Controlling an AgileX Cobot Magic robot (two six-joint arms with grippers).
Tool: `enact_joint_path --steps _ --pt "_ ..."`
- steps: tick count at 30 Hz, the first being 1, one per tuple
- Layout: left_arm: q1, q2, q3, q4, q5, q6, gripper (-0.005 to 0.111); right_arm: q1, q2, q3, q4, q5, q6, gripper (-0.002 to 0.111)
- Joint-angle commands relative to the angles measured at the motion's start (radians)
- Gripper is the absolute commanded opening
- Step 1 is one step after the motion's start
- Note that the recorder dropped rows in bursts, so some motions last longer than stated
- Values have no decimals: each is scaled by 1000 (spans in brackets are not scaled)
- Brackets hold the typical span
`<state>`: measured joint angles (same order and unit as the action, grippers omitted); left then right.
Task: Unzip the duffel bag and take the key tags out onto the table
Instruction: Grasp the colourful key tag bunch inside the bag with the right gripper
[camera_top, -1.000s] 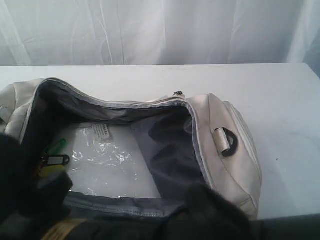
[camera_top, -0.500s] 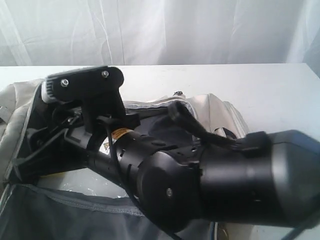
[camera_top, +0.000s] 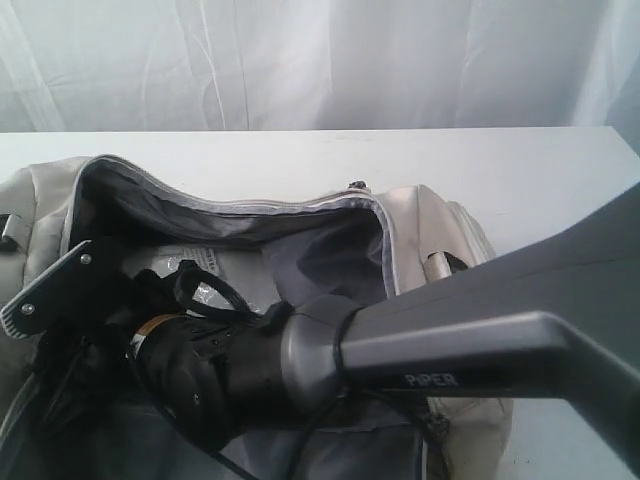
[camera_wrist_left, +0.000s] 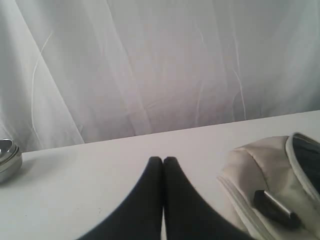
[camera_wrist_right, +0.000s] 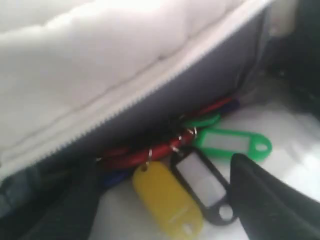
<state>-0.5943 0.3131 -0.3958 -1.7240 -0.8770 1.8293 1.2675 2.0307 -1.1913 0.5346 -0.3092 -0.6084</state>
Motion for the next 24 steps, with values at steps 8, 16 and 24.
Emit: enact_joint_path --steps 8,16,24 --pt "3 -9 36 -20 58 6 0 -41 144 -183 65 162 -16 61" --pt "3 -9 36 -20 58 10 0 -49 128 -183 65 196 -16 10" --pt "3 -9 36 -20 56 14 0 -105 -11 -183 65 228 -16 0"
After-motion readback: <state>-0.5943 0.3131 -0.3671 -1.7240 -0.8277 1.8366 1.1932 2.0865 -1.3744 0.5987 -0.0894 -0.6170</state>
